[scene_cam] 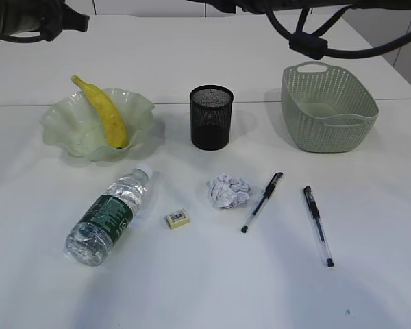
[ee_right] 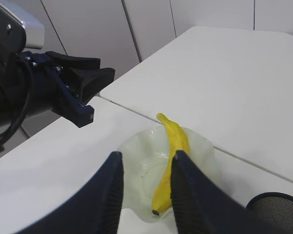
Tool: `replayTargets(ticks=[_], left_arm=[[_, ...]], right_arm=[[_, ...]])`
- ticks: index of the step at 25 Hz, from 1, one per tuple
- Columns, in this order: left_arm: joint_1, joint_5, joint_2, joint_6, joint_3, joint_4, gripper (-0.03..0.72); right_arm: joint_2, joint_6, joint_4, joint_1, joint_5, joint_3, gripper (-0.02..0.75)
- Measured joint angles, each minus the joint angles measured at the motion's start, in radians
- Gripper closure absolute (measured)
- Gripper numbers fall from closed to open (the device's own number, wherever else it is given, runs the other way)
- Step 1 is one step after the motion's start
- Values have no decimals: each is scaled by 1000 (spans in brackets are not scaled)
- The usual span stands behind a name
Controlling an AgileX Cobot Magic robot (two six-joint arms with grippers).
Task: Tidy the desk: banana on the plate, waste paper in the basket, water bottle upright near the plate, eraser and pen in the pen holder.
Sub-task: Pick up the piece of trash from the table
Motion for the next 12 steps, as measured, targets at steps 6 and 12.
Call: replayTargets(ticks=[6, 12], left_arm=[[-2, -1, 0, 10, 11, -46, 448], [-2, 98, 0, 11, 37, -75, 449]], right_arm=[[0, 2, 0, 0, 6, 0, 487], [0, 2, 0, 0, 7, 0, 486]])
